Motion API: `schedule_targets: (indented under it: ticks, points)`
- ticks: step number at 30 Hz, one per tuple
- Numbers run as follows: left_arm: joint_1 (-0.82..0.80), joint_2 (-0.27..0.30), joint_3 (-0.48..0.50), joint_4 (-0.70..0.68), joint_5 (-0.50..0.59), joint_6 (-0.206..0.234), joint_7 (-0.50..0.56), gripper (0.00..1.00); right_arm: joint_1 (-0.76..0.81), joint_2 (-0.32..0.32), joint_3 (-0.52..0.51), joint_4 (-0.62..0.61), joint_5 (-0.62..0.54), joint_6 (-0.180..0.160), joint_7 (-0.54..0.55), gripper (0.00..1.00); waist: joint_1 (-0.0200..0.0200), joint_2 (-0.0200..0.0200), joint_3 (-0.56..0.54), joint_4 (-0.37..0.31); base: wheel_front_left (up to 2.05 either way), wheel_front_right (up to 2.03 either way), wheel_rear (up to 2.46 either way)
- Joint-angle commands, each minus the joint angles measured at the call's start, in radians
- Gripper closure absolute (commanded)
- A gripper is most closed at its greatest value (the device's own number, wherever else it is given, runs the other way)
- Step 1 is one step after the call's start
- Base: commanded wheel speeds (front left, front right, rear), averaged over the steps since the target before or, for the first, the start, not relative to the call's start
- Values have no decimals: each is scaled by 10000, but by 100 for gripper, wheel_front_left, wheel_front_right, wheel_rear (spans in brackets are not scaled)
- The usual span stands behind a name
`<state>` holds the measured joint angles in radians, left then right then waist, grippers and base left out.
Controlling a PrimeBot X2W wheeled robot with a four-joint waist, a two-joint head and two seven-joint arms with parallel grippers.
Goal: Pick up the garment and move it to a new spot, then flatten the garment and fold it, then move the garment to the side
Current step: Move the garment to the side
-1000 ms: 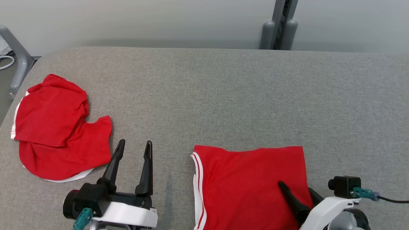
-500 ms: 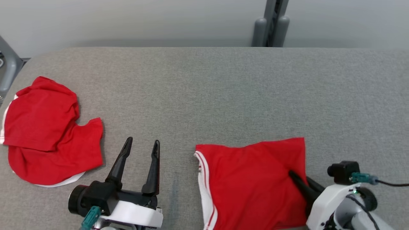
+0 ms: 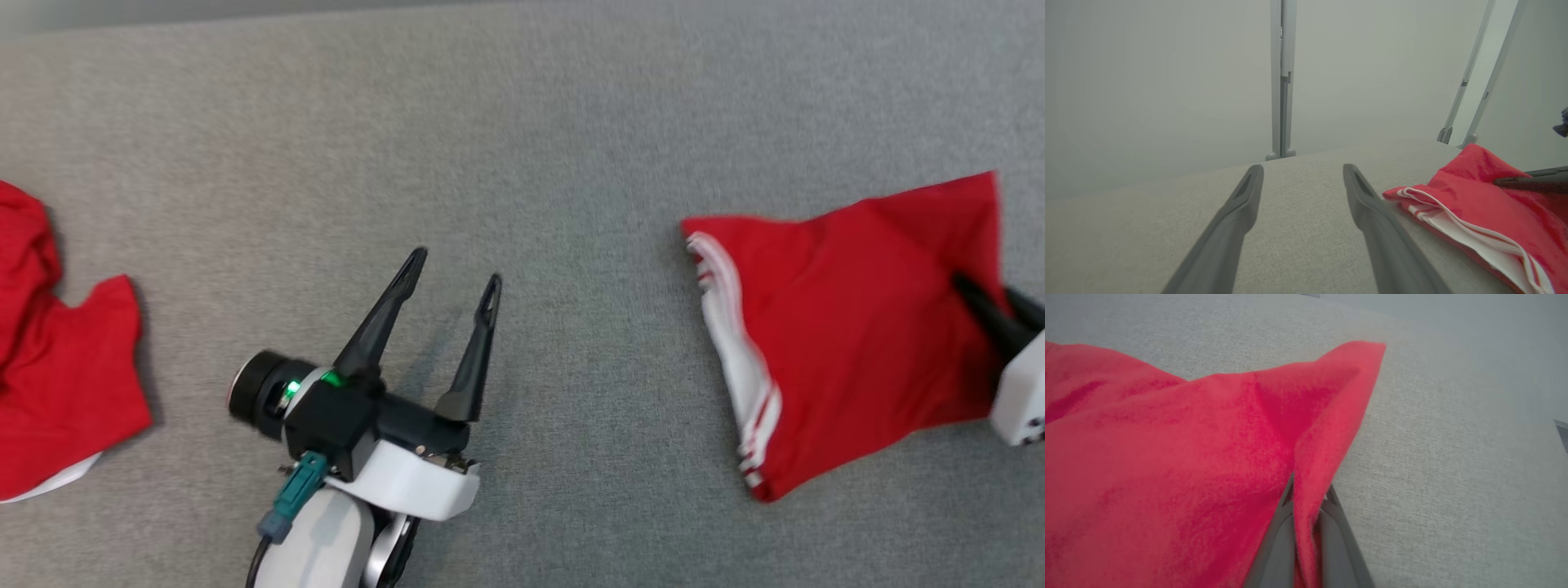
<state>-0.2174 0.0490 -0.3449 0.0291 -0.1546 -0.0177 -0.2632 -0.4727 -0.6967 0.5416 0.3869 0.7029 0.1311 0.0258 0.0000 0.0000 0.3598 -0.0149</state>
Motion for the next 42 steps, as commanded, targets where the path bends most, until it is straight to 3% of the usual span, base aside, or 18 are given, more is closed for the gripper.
schedule_targets:
  ticks: [1,13,16,17,26,27,28,29,30,42]
  points:
    - [-455,31,-167,-58,173,-126,-6,0,-260,-390,-121,156,-47,-6,-152,100,0,0,913,-481,0,0,0]
    - [-2373,40,-1605,-445,919,-269,-4,0,-1144,-2224,-1093,1961,-189,-6,-1246,100,0,0,2601,-686,0,0,0]
    - [-2630,31,-1863,-711,972,-238,-6,0,-1315,-2515,-1176,2305,-477,-6,-1380,100,0,0,2846,-598,0,0,0]
    - [-2825,37,-2077,-928,938,-160,-4,0,-1586,-2832,-1379,2953,-1021,-6,-1485,100,0,0,3077,-463,0,0,0]
    - [-2861,34,-2198,-886,749,-51,-6,0,-2221,-2681,-1977,4268,-1975,-6,-1568,100,0,0,3157,-231,0,0,0]
    - [-2855,34,-2205,-873,726,-54,-4,0,-2278,-2677,-2068,4402,-2025,-6,-1528,71,0,0,3146,-217,0,0,0]
    - [-2853,34,-2213,-859,705,-41,-4,0,-2328,-2647,-2150,4579,-2143,-6,-1533,33,0,0,3132,-200,0,0,0]
    - [-2849,34,-2218,-842,702,-23,-4,0,-2416,-2528,-2305,4759,-2151,-6,-1528,33,0,0,3108,-185,0,0,0]
    - [-2840,32,-2225,-823,679,-11,-4,0,-2461,-2433,-2352,4847,-2281,-4,-1596,0,0,0,3073,-169,0,0,0]
    - [-2421,34,-2113,-657,443,108,-4,0,-3265,-1674,-2944,5320,-3730,-4,-2341,0,0,0,2084,-197,0,0,0]
